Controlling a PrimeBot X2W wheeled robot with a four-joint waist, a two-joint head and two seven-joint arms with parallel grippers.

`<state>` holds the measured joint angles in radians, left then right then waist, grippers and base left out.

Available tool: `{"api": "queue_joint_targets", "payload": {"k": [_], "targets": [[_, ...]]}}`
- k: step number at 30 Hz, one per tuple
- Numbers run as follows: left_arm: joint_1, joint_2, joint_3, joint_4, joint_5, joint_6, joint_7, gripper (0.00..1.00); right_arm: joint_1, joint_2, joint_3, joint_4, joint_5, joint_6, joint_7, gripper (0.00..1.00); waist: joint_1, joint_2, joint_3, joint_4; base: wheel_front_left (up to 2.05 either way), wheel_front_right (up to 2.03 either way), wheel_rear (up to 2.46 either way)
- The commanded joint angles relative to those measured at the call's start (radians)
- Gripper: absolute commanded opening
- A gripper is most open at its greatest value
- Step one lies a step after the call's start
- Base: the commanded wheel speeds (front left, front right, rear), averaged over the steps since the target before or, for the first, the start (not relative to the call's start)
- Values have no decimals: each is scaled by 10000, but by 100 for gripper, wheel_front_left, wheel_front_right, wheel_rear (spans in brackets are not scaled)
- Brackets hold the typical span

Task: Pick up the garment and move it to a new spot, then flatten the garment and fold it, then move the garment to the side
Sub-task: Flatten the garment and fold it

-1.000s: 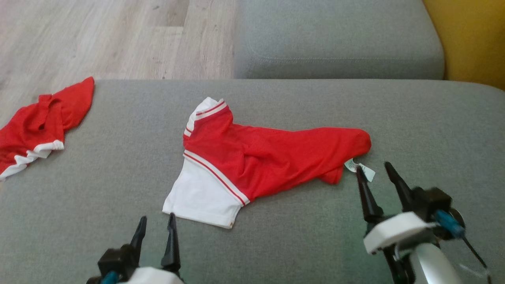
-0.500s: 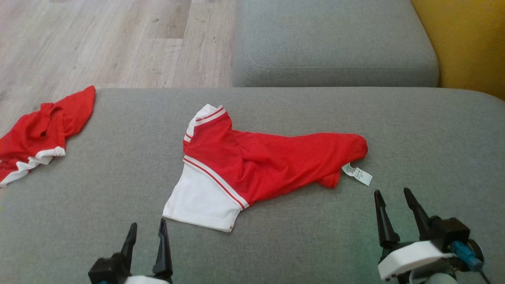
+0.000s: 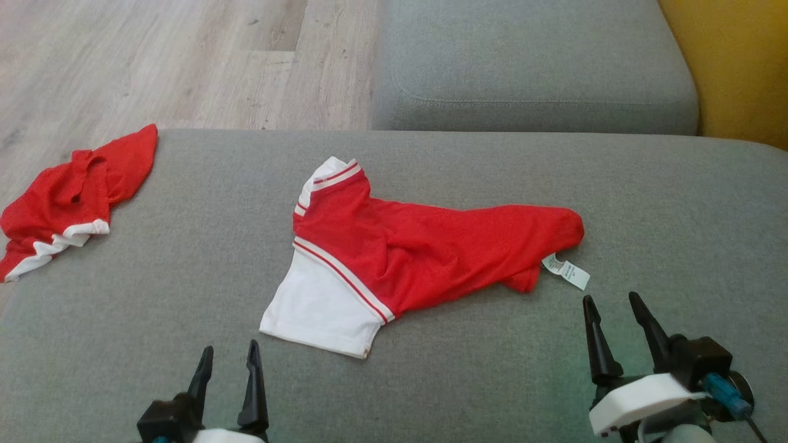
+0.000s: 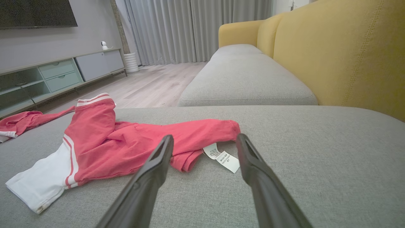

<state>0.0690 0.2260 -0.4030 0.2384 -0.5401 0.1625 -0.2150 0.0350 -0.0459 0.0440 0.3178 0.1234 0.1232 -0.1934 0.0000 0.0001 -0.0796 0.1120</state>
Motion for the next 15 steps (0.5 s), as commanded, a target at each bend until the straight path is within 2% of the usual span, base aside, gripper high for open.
{"api": "queue_joint_targets", "payload": {"k": [1, 9, 15], "targets": [[-485, 168, 301, -357, -70, 66, -16, 100, -315, -43, 256, -291, 50, 75, -12, 100, 0, -1, 46, 2, 0, 0, 0], [-1181, 364, 98, 127, 15, -94, 576, 100, -452, -43, 349, -308, 54, 75, 46, 100, 0, -1, 392, -63, 0, 0, 0], [-2415, 274, -177, 1357, -126, -407, 1676, 100, -694, -43, 511, -317, 26, 75, 123, 100, 0, -1, 818, -279, 0, 0, 0]]}}
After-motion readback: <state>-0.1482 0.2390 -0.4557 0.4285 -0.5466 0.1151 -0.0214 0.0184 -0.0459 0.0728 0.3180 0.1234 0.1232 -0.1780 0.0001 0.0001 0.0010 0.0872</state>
